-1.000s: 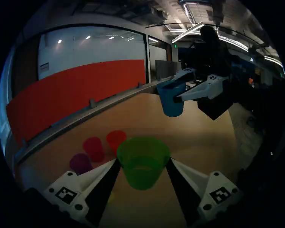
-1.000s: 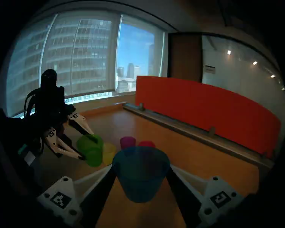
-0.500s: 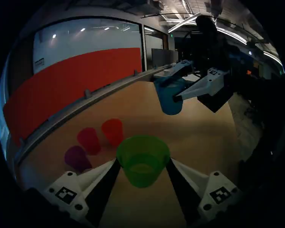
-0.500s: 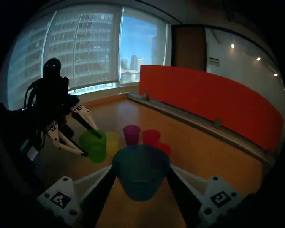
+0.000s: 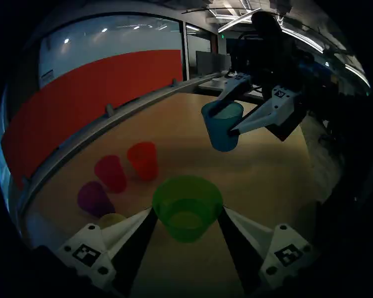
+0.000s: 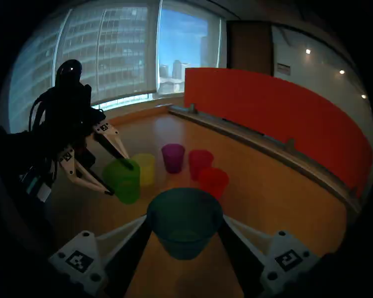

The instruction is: Pour water

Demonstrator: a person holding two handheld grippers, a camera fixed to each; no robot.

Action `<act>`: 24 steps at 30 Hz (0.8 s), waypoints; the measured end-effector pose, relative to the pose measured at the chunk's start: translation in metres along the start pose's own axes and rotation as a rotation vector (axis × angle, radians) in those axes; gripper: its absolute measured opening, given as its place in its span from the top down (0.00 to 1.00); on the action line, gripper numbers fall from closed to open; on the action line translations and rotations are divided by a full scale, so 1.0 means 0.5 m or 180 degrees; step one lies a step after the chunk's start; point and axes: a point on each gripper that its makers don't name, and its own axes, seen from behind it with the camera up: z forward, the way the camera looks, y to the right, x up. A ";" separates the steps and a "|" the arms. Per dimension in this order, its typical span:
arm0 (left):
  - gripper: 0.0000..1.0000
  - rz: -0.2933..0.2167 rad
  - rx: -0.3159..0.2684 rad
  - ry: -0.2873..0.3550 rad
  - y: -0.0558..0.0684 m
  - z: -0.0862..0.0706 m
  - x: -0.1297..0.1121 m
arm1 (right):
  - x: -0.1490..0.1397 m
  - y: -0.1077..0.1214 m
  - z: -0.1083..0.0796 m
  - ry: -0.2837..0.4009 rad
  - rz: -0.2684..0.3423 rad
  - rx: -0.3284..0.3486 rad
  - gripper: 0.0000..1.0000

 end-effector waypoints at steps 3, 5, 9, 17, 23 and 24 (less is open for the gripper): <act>0.15 -0.0001 -0.0007 -0.0049 -0.003 0.005 -0.007 | -0.019 0.004 0.008 -0.0074 0.0001 -0.0004 0.09; 0.15 0.0005 -0.0013 -0.0090 -0.004 0.010 -0.014 | -0.031 0.006 0.014 -0.0115 -0.0006 -0.0006 0.09; 0.15 0.0026 -0.0033 -0.0162 -0.004 0.019 -0.026 | -0.053 0.005 0.026 -0.0185 -0.0011 0.0009 0.09; 0.15 0.0016 -0.0102 -0.0254 0.004 0.037 -0.047 | -0.085 0.004 0.048 -0.0297 -0.0051 0.0030 0.09; 0.15 -0.0003 -0.0137 -0.0286 0.007 0.048 -0.060 | -0.100 0.001 0.058 -0.0350 -0.0055 0.0050 0.09; 0.15 -0.0007 -0.0142 -0.0290 0.008 0.050 -0.062 | -0.102 0.000 0.060 -0.0356 -0.0053 0.0054 0.09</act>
